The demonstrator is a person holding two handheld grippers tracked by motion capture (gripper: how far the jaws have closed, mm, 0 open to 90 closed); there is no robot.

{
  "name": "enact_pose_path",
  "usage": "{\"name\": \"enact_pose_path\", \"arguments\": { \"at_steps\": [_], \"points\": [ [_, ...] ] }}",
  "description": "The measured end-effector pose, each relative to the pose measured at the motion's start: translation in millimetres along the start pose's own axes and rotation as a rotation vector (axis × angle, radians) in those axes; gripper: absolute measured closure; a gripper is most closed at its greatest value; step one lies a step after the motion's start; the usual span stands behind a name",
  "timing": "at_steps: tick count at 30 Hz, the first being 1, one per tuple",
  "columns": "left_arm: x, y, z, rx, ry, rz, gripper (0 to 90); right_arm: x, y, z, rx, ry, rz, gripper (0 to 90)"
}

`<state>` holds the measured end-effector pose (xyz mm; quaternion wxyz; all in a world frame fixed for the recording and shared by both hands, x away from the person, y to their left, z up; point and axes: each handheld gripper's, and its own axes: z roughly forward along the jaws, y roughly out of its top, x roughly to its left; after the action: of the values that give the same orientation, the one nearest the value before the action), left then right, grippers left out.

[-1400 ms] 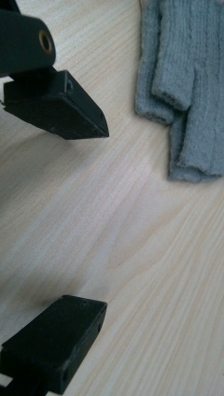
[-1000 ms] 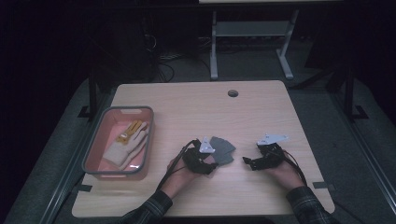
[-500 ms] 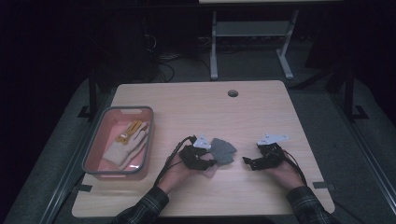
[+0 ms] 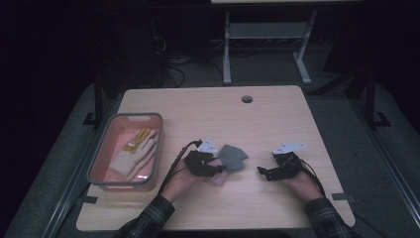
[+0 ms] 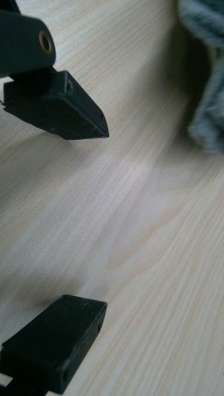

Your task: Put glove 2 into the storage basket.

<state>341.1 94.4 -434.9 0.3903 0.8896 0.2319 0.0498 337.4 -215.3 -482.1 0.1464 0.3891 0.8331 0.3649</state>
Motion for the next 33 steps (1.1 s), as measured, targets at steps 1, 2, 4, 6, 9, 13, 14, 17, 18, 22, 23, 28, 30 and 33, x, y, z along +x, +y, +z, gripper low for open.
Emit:
{"name": "enact_pose_path", "arguments": {
  "at_steps": [1, 2, 4, 6, 9, 13, 14, 17, 18, 22, 23, 28, 30, 33],
  "points": [
    [1.2, 0.5, -2.3, 0.001, -0.003, 0.000, 65.3, 0.0, 0.0, 0.0, 0.000, 0.000, 0.000, 13.7],
    [2.0, 0.9, -4.3, -0.001, -0.003, 0.003, 65.3, 0.0, 0.0, 0.0, 0.000, 0.000, 0.000, 13.7],
    [3.8, 2.0, -9.8, -0.010, -0.006, -0.005, 65.3, 0.0, 0.0, 0.0, 0.000, 0.000, 0.000, 13.7],
    [5.9, 2.3, -14.5, -0.017, -0.012, -0.020, 65.2, 0.0, 0.0, 0.0, 0.000, 0.000, 0.000, 13.7],
    [8.8, 3.9, -21.1, -0.025, -0.007, -0.033, 65.1, 0.0, 0.0, 0.0, 0.000, 0.000, 0.000, 13.7],
    [10.9, 6.1, -29.2, -0.032, -0.006, -0.058, 65.0, 0.1, 0.0, -0.1, 0.001, 0.000, 0.001, 13.7],
    [11.2, 6.9, -31.9, -0.037, -0.004, -0.063, 65.0, 0.1, 0.0, -0.1, 0.001, 0.000, 0.001, 13.7],
    [13.9, 8.8, -40.4, -0.047, 0.003, -0.075, 65.0, 0.0, 0.0, 0.0, 0.000, 0.000, 0.000, 13.7],
    [15.9, 9.4, -43.6, -0.044, 0.002, -0.068, 65.0, 0.1, 0.0, 0.0, 0.000, -0.001, 0.000, 13.7],
    [20.6, 10.6, -55.7, -0.063, 0.019, -0.086, 64.9, 0.1, 0.1, 0.1, 0.000, -0.001, 0.001, 13.7],
    [21.3, 10.9, -58.9, -0.071, 0.026, -0.091, 64.9, 0.1, 0.1, 0.1, 0.000, -0.001, 0.001, 13.7],
    [28.1, 10.9, -76.4, -0.088, 0.053, -0.107, 64.9, 0.1, 0.1, 0.1, 0.000, -0.001, 0.001, 13.7],
    [31.8, 10.0, -84.5, -0.098, 0.069, -0.116, 64.9, 0.1, 0.1, 0.1, 0.000, -0.001, 0.001, 13.7],
    [38.5, 7.0, -96.1, -0.112, 0.094, -0.138, 64.7, 0.1, 0.1, 0.1, 0.000, 0.000, 0.001, 13.7]
  ]
}}
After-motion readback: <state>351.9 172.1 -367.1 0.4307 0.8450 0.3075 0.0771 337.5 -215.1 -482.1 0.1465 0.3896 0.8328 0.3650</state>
